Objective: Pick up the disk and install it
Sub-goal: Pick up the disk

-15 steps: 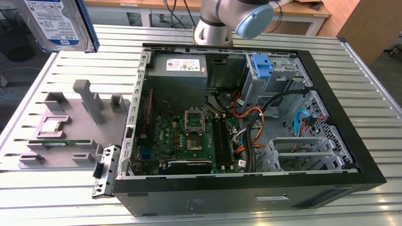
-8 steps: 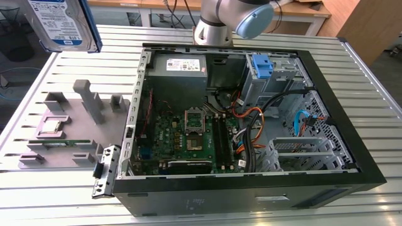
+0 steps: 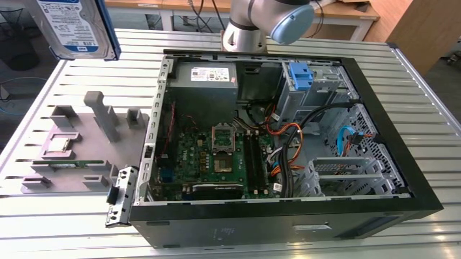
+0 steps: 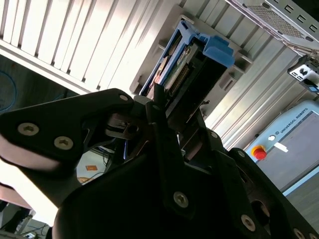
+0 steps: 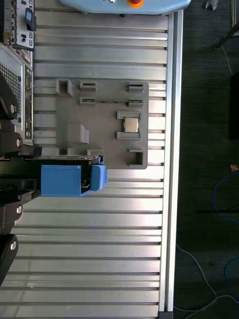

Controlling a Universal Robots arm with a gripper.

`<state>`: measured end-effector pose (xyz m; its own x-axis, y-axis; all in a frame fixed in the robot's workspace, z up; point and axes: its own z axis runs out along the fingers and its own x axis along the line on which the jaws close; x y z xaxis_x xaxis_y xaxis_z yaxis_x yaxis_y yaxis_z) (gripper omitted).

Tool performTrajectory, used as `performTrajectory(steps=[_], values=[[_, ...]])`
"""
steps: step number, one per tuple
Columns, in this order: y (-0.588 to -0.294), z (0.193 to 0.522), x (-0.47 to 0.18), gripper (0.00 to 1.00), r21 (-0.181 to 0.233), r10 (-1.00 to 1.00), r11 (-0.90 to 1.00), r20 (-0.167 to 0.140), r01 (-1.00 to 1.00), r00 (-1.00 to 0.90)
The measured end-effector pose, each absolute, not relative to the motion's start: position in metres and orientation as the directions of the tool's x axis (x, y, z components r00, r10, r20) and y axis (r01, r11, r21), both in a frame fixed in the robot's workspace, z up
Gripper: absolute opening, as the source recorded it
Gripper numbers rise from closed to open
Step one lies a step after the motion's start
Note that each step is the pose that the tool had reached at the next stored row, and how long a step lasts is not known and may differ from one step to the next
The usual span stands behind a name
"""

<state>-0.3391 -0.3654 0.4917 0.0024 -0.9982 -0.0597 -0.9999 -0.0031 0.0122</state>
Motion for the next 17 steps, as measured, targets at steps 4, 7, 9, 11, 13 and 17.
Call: performTrajectory(steps=[4,7,9,11,13,17], values=[[-0.365,0.492,-0.335,0.35,0.012,-0.998,-0.003,-0.06,-1.0,0.002],[-0.365,0.492,-0.333,0.35,0.012,-0.998,-0.003,-0.06,-1.0,0.002],[-0.365,0.492,-0.331,0.35,0.012,-0.998,-0.003,-0.06,-1.0,0.002],[-0.365,0.492,-0.329,0.35,0.012,-0.998,-0.003,-0.06,-1.0,0.002],[-0.365,0.492,-0.328,0.35,0.012,-0.998,-0.003,-0.06,-1.0,0.002],[-0.365,0.492,-0.325,0.35,0.012,-0.998,-0.003,-0.06,-1.0,0.002]])
